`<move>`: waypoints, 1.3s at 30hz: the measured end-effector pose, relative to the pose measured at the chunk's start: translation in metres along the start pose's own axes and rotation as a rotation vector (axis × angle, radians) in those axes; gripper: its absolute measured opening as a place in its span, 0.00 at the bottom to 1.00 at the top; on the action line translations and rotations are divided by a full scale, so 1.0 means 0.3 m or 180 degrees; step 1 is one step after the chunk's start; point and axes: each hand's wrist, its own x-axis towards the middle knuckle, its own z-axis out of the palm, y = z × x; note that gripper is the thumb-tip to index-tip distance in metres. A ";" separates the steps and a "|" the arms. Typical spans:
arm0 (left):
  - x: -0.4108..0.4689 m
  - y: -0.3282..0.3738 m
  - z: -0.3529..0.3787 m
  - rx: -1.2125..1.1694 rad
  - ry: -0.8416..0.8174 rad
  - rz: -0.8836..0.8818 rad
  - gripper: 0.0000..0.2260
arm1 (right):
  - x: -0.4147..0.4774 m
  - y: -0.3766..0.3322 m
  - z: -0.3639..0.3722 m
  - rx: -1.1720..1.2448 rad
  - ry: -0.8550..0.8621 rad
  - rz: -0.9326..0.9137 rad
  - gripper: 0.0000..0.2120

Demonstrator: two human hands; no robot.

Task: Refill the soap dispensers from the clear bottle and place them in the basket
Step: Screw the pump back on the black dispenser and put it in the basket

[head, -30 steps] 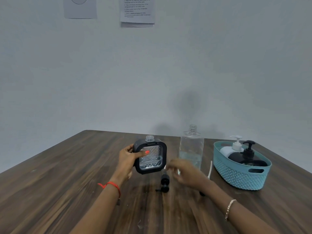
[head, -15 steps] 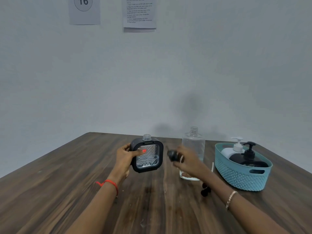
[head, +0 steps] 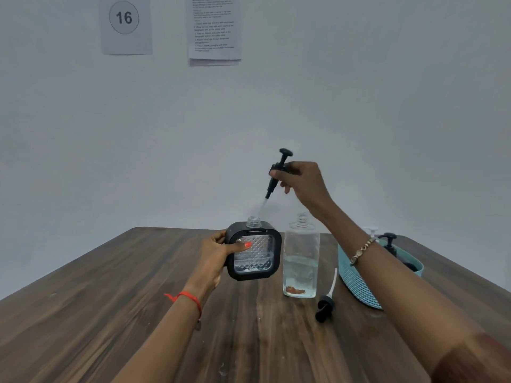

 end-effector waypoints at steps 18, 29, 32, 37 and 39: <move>-0.023 0.050 0.067 0.0007 -0.0136 0.0017 0.18 | -0.131 0.075 0.056 -0.0755 -0.0475 0.0329 0.13; -0.017 0.016 0.048 0.0036 -0.0097 -0.0101 0.22 | -0.157 0.091 0.067 0.0416 -0.0098 0.0912 0.05; -0.016 0.013 0.051 0.0018 -0.0102 -0.0111 0.22 | -0.163 0.091 0.073 0.0607 -0.0182 0.0985 0.08; -0.006 0.006 0.045 -0.0021 -0.0043 -0.0111 0.20 | -0.164 0.121 0.056 0.0710 0.0173 0.1012 0.10; -0.007 0.003 0.046 -0.0031 -0.0051 -0.0121 0.19 | -0.159 0.139 0.051 0.0624 0.0070 0.0957 0.11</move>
